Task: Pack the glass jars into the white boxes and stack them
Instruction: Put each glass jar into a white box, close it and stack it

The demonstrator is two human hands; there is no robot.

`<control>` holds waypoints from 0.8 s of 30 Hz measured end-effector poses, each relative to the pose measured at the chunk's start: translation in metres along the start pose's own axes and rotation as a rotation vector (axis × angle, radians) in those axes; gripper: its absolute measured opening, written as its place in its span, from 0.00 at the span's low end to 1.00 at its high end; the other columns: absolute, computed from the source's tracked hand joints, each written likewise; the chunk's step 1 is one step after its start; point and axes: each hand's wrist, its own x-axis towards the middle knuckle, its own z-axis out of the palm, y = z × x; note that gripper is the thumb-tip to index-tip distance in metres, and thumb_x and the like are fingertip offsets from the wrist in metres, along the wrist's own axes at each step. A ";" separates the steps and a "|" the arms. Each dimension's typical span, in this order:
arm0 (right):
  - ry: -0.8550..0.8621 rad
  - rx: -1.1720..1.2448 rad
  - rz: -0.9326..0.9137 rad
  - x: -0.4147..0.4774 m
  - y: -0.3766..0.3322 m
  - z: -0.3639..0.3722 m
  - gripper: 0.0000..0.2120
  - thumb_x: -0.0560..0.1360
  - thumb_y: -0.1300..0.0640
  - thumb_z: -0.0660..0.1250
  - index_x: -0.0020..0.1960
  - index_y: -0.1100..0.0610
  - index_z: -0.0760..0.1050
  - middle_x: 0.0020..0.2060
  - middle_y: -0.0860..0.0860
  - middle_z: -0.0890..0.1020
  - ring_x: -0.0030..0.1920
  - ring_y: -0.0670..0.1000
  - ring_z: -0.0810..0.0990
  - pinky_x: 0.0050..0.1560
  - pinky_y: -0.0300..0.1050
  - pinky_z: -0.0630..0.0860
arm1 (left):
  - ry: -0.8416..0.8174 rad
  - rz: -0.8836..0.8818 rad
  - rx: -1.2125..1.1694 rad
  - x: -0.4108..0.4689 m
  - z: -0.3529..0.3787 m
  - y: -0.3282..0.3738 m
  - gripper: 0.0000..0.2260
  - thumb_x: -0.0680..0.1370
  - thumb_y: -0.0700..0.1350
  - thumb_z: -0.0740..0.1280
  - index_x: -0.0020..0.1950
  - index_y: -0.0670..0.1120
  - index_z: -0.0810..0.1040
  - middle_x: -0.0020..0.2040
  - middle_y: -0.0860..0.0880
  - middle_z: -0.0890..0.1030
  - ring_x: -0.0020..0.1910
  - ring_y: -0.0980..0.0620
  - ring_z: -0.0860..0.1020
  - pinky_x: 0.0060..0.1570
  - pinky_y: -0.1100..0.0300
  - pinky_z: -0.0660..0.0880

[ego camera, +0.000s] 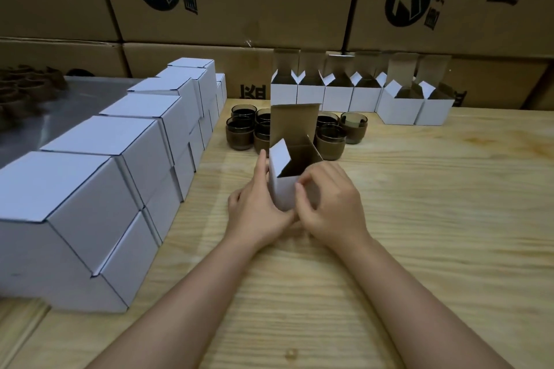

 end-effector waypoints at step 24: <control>0.040 0.792 0.648 0.007 0.037 -0.010 0.19 0.69 0.65 0.52 0.48 0.51 0.79 0.48 0.42 0.82 0.53 0.42 0.79 0.54 0.42 0.76 | -0.129 0.226 -0.212 -0.010 -0.008 0.004 0.47 0.68 0.53 0.74 0.68 0.79 0.42 0.70 0.51 0.69 0.65 0.48 0.73 0.63 0.44 0.72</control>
